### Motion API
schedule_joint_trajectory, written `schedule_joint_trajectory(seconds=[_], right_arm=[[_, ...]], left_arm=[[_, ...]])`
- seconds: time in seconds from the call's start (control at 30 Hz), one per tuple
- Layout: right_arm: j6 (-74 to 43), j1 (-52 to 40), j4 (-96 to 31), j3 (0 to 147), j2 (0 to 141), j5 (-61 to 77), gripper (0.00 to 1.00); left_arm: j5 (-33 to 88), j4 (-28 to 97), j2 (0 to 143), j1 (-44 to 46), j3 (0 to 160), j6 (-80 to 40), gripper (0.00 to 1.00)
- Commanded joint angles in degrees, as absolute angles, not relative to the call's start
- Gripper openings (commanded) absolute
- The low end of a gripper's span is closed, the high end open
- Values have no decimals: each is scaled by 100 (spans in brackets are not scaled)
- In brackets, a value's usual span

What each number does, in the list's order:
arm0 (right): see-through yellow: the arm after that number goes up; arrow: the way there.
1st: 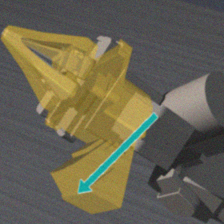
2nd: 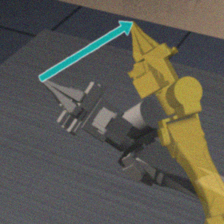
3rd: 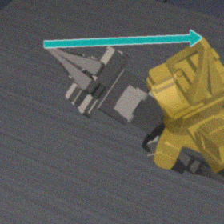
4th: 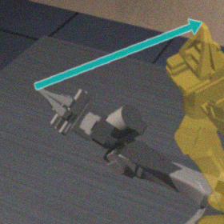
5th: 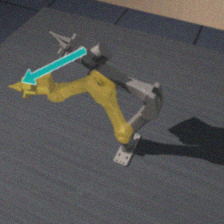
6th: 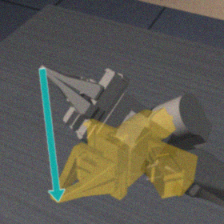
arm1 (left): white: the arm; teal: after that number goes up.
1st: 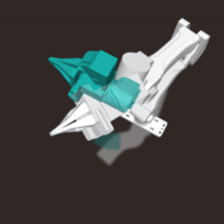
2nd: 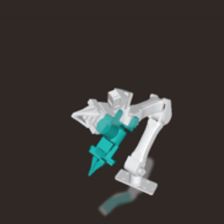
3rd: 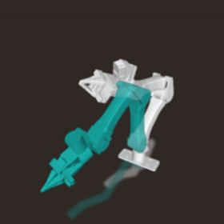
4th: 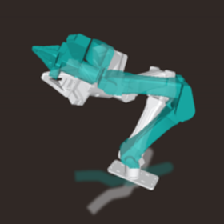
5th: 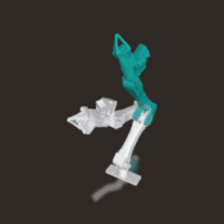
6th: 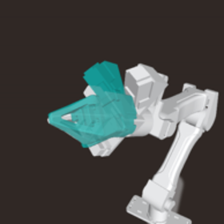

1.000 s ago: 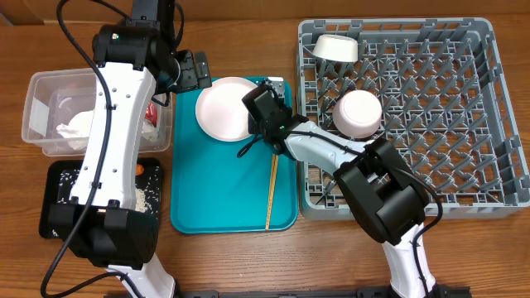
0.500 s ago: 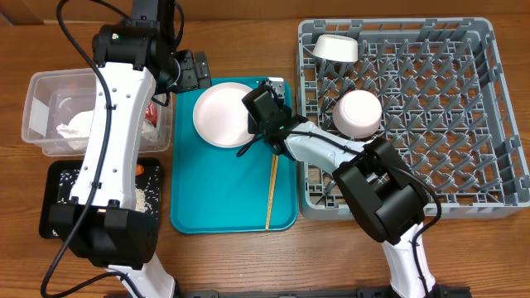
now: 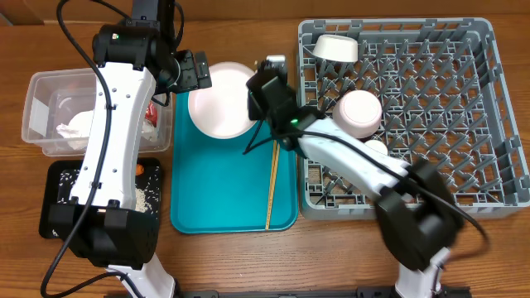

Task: Sort waste into correct bins and load items into the dishwasher
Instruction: 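Grasp the white plate's edge with the right gripper and lift it, then carry the white plate right and stand it upright in the rack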

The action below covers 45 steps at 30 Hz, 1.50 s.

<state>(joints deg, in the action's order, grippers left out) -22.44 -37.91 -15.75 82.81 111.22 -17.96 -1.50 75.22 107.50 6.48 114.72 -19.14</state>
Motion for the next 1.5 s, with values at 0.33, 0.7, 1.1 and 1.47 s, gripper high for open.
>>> schedule_joint_trajectory(seconds=[0.33,0.7,1.1,1.47], right_arm=[[-386,-3120,-3623,8407,9236,-4676,4],[3089,-1922,-3745,8407,9105,-6388,4],[3948,-1131,-4431,8403,9109,-5262,4],[3946,-882,-4637,8396,9142,-4274,4]], left_arm=[[-102,7494,10768,613,11445,-1931,100],[-102,7496,10768,613,11445,-1931,100],[-102,7494,10768,613,11445,-1931,100],[-102,7494,10768,613,11445,-1931,100]])
